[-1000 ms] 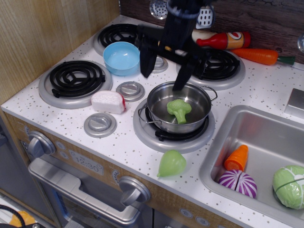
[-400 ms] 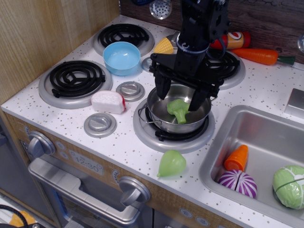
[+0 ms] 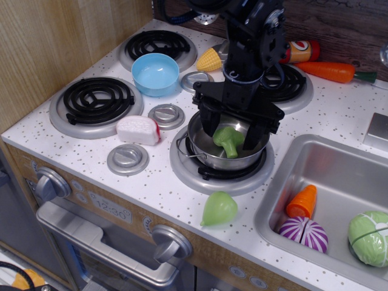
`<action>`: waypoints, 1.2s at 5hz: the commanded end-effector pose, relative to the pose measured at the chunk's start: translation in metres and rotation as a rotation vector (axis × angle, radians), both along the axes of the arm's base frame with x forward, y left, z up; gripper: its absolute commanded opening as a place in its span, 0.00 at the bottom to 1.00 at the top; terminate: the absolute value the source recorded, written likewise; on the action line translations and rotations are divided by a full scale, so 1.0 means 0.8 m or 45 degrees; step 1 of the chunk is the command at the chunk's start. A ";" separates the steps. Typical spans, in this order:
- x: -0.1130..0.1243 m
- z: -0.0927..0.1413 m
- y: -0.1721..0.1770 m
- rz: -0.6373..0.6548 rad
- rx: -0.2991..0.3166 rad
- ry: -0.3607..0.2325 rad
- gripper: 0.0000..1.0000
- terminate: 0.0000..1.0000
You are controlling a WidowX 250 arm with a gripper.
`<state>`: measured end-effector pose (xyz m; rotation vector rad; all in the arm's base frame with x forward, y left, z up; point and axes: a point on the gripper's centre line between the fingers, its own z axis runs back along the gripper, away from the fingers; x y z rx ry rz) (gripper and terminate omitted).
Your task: Take broccoli out of pan
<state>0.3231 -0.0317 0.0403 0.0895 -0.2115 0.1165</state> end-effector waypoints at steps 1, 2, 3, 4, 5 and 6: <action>0.007 -0.003 0.007 0.007 -0.034 -0.039 1.00 0.00; 0.010 -0.007 0.010 0.031 -0.070 -0.015 0.00 0.00; 0.009 -0.007 0.009 0.037 -0.088 -0.006 0.00 0.00; 0.012 0.027 0.015 0.022 -0.041 0.078 0.00 0.00; 0.023 0.077 0.031 -0.021 0.088 0.136 0.00 0.00; 0.041 0.097 0.053 -0.057 0.176 0.118 0.00 0.00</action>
